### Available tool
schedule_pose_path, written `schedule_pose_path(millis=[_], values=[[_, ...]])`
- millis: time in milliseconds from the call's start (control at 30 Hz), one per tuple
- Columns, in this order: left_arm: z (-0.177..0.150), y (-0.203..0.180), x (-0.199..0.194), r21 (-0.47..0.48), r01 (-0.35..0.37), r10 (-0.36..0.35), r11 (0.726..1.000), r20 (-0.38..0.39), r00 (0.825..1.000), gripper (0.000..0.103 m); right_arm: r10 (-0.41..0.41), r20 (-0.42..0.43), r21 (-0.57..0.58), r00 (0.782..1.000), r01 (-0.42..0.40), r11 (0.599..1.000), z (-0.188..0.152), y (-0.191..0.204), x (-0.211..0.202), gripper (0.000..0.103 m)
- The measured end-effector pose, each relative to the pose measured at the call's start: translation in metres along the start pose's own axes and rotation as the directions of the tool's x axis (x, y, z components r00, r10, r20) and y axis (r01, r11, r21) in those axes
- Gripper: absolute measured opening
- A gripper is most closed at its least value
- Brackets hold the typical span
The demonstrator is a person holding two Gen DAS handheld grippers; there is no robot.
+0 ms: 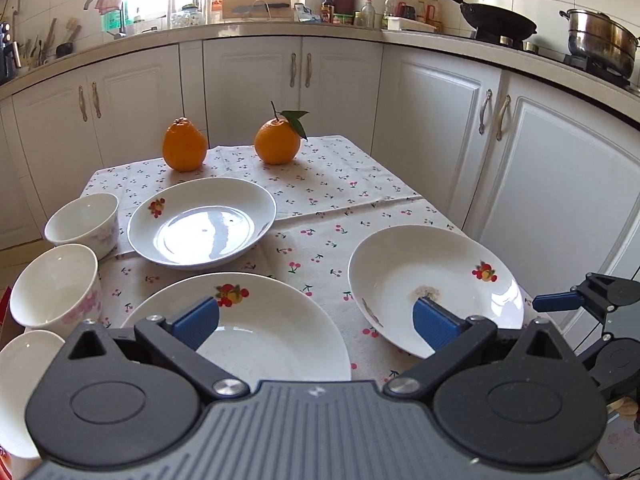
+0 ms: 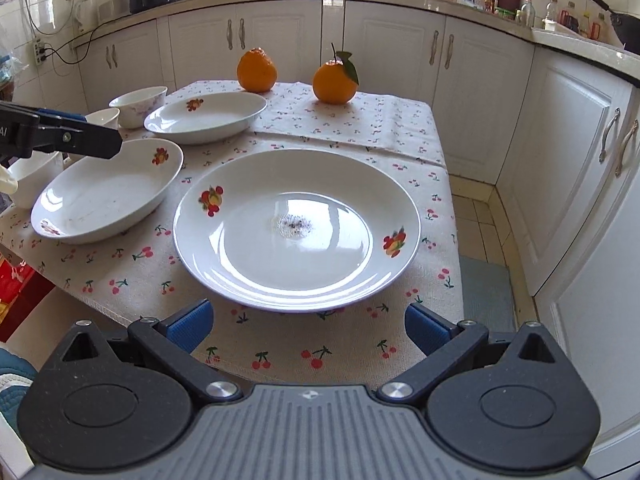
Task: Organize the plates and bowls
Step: 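Reach the left gripper to the stained white plate and grasp its rim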
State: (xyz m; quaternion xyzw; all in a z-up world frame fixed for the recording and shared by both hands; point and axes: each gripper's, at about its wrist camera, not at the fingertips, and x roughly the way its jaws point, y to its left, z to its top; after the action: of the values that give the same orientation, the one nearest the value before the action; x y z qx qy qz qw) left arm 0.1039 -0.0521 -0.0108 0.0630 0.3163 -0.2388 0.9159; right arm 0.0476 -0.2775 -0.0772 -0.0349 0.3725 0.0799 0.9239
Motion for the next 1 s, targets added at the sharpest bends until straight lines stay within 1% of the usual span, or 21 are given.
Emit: schedule_pose_path(millis=[133,267,333,467,533,633,833,933,1000], values=[[0.009,0.000,0.016,0.013,0.019,-0.019,1.000,-0.028,0.999,0.102,0.025,-0.034,-0.015,0.999,-0.026,1.000,-0.001,-0.005,0.014,0.103],[0.019,0.000,0.031,0.010,0.056,-0.055,0.998,-0.061,0.997,0.102,0.077,-0.037,-0.034,0.996,-0.078,0.996,0.000,-0.006,0.020,0.103],[0.022,-0.003,0.036,0.027,0.057,-0.055,0.998,-0.074,0.996,0.102,0.090,-0.038,-0.048,0.995,-0.092,0.995,0.001,-0.008,0.022,0.103],[0.030,-0.016,0.051,0.097,0.054,-0.046,0.994,-0.088,0.995,0.102,0.134,-0.007,-0.088,0.991,-0.134,0.987,-0.002,-0.013,0.022,0.103],[0.034,-0.020,0.058,0.107,0.074,-0.062,0.992,-0.104,0.993,0.102,0.149,0.014,-0.102,0.989,-0.147,0.984,-0.005,-0.015,0.022,0.103],[0.041,-0.024,0.071,0.099,0.128,-0.114,0.987,-0.138,0.984,0.102,0.169,0.038,-0.118,0.985,-0.164,0.979,-0.007,-0.018,0.022,0.103],[0.052,-0.033,0.099,0.121,0.193,-0.167,0.974,-0.196,0.966,0.102,0.189,0.078,-0.133,0.979,-0.177,0.975,-0.011,-0.022,0.022,0.103],[0.059,-0.033,0.114,0.113,0.228,-0.197,0.967,-0.231,0.953,0.101,0.194,0.095,-0.136,0.976,-0.180,0.974,-0.014,-0.023,0.021,0.103],[0.063,-0.034,0.125,0.107,0.250,-0.215,0.962,-0.262,0.941,0.100,0.198,0.101,-0.140,0.975,-0.183,0.973,-0.014,-0.024,0.021,0.103]])
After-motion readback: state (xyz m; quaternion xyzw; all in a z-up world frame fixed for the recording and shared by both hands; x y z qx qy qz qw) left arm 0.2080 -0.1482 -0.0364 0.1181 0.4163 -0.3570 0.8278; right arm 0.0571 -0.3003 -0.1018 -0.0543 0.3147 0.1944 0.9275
